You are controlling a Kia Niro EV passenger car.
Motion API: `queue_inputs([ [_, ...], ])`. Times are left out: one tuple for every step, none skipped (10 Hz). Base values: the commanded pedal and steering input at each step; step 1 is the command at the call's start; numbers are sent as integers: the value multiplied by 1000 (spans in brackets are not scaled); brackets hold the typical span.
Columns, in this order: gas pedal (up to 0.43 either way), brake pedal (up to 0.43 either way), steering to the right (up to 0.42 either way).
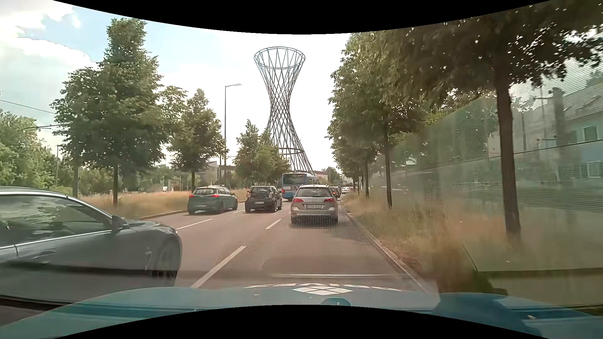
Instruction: Follow the waypoints while adhering to traffic rules and regulations
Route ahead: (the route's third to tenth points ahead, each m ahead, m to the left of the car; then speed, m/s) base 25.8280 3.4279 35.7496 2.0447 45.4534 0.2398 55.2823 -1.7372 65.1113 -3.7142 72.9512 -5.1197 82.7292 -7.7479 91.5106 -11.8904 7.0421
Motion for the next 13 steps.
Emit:
queue_inputs([
  [118,0,12],
  [118,0,13],
  [130,0,13],
  [130,0,14],
  [130,0,15],
  [130,0,16],
  [130,0,16],
  [130,0,14],
  [130,0,13],
  [130,0,13],
  [130,0,12],
  [130,0,13],
  [130,0,12],
])
